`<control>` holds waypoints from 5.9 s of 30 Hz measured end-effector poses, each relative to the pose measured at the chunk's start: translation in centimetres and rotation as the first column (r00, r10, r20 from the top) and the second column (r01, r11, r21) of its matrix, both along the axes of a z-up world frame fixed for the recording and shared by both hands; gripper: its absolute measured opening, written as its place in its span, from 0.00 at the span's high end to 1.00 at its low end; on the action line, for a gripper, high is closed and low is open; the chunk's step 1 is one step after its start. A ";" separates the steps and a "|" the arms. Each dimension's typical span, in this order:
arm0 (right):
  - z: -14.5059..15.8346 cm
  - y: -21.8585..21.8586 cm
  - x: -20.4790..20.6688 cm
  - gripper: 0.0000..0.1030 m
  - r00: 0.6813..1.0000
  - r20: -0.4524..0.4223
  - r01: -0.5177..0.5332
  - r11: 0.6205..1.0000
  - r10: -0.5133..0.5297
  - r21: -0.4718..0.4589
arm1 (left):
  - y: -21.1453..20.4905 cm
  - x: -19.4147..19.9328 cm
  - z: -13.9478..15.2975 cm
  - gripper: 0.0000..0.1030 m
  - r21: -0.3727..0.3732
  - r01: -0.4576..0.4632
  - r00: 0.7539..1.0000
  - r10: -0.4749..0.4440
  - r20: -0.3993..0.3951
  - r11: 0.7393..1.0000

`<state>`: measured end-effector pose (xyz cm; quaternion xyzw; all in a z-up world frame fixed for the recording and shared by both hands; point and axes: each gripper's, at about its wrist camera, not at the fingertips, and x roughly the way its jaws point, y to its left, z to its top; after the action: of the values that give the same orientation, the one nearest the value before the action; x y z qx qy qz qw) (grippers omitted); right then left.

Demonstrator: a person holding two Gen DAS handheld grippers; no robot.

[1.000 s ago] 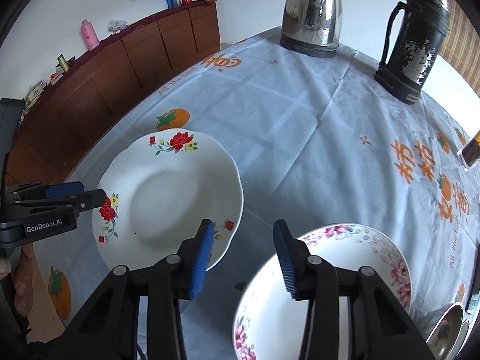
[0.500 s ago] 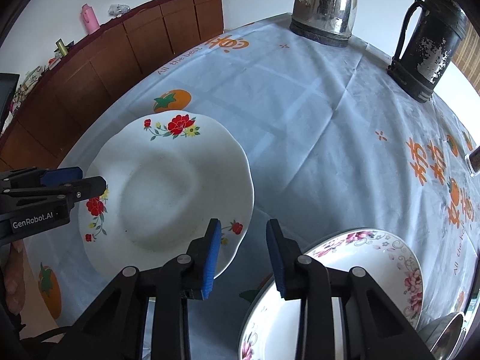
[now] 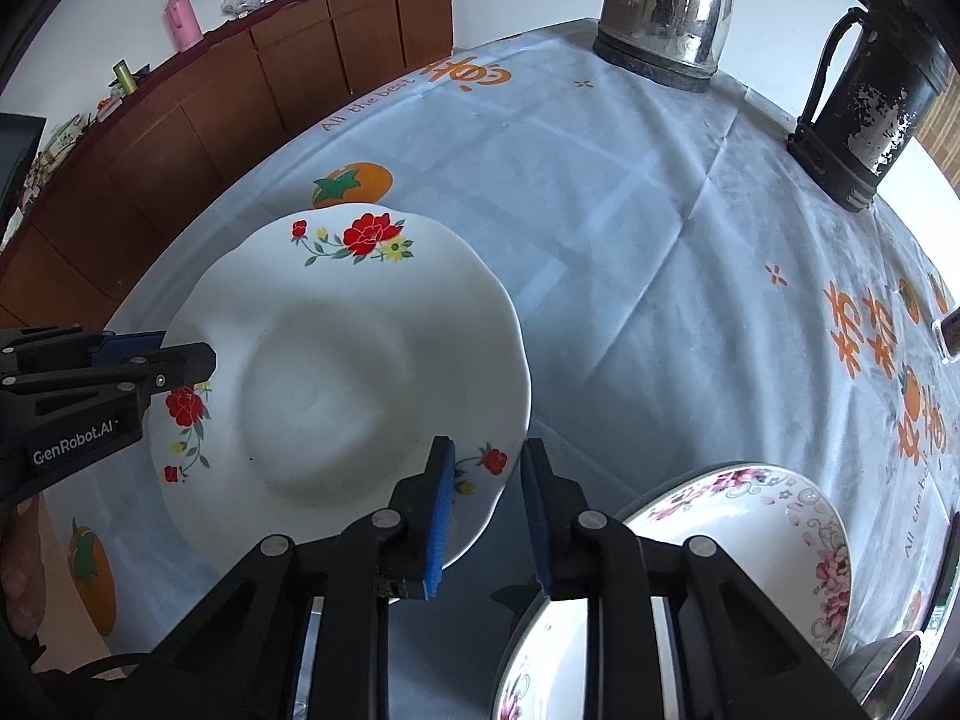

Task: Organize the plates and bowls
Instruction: 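Close both grippers on the red-flower plate rim and lift it, then carry the red-flower plate with both grippers over the pink-floral plate stack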

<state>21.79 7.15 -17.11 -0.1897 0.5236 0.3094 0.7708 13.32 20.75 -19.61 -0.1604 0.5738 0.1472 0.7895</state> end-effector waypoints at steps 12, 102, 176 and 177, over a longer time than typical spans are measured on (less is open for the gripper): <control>0.4 -0.2 -0.3 0.78 1.000 -0.022 0.004 1.000 -0.004 0.012 | -0.1 -0.6 0.9 0.80 0.003 -0.016 1.000 0.016 -0.003 1.000; 4.3 -8.9 -2.2 0.78 0.988 0.030 0.146 0.985 -0.149 0.093 | -7.3 0.2 4.7 0.80 0.025 0.084 0.995 -0.085 0.043 0.996; 2.8 -20.3 -1.7 0.78 0.926 -0.001 0.376 0.923 -0.377 0.077 | -18.5 4.5 3.9 0.80 0.048 0.315 0.949 -0.315 0.005 0.948; 2.7 -20.3 -1.7 0.78 0.925 -0.001 0.378 0.923 -0.379 0.077 | -18.6 4.5 3.9 0.80 0.048 0.316 0.949 -0.316 0.005 0.948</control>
<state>20.08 -13.17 -14.38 -0.0578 0.5329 0.1732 0.8262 17.84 2.19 -15.71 -0.0490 0.5836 0.0311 0.8099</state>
